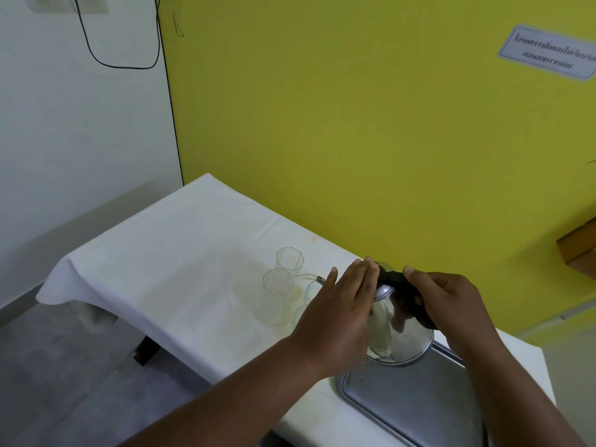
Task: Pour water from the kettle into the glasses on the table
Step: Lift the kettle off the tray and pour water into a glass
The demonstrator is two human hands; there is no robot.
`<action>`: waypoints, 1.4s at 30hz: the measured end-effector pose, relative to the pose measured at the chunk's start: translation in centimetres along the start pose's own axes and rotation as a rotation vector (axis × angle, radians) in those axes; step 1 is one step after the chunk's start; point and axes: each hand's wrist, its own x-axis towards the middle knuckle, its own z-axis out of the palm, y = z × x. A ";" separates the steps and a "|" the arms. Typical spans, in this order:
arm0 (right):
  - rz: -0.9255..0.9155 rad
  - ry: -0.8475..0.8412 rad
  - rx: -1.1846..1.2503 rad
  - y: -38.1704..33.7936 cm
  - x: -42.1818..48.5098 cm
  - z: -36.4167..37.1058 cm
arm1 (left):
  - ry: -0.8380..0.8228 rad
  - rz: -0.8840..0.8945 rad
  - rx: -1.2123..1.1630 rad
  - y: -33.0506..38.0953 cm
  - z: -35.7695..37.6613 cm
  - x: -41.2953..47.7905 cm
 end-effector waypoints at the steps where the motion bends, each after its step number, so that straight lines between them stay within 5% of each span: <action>1: -0.002 0.002 -0.005 0.0 0.0 0.0 | -0.001 0.001 0.004 -0.1 0.0 0.0; 30: 0.024 -0.027 0.053 1.1 0.7 1.3 | -0.022 -0.029 0.010 -0.9 0.5 0.1; 36: 0.089 -0.096 0.198 2.5 0.7 2.4 | -0.029 -0.021 0.026 -1.1 0.5 0.2; 42: 0.286 0.023 0.511 3.6 -0.6 4.6 | -0.030 0.013 0.089 -1.3 0.9 0.7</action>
